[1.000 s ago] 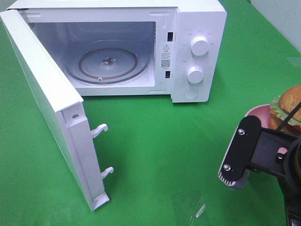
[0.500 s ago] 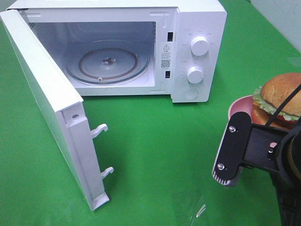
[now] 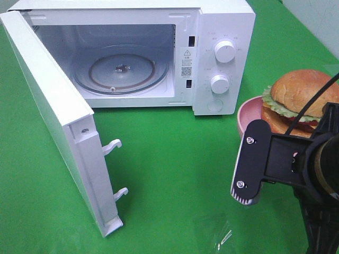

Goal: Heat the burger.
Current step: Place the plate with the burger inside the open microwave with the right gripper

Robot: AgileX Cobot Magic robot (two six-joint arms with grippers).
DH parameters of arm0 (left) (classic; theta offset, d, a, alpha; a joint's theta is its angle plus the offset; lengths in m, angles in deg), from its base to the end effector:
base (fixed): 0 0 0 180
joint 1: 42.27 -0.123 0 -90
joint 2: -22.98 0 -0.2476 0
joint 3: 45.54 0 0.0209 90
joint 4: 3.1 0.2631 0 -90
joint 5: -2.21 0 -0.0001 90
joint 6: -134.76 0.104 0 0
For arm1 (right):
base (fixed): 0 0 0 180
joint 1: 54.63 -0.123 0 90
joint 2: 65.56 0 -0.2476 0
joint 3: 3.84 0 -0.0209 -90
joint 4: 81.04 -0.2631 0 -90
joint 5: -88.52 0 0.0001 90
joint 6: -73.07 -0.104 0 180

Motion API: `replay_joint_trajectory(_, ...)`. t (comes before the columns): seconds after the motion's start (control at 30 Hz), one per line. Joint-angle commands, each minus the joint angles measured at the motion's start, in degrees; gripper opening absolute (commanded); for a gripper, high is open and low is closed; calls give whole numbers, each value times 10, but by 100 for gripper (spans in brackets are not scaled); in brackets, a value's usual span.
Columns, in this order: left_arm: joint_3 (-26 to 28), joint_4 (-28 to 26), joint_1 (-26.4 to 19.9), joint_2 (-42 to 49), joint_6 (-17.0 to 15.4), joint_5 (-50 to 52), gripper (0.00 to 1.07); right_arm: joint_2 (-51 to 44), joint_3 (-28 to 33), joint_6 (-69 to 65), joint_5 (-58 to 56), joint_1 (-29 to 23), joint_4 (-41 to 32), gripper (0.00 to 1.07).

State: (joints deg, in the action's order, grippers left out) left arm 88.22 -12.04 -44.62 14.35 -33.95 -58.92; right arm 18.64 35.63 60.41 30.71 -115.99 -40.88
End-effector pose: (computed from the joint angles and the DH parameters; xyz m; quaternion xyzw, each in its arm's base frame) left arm 0.0517 -0.0121 0.2839 0.0701 0.8426 -0.0145 0.5338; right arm 0.1525 0.1608 0.1542 -0.5573 0.7786 -0.2374 0.1638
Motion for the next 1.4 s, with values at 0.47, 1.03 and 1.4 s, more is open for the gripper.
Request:
replay_joint_trajectory(0.47,-1,-2,2,3,-1,-4,98,-6,2,-16,20,-1,82,5)
replay_joint_trajectory(1.03,-1,-2,2,3,-1,-4,98,-6,2,-53,15,-1,88,6)
replay_joint_trajectory(1.4,-1,-2,2,3,-1,-4,98,-6,40,-65,19,-1,99,7)
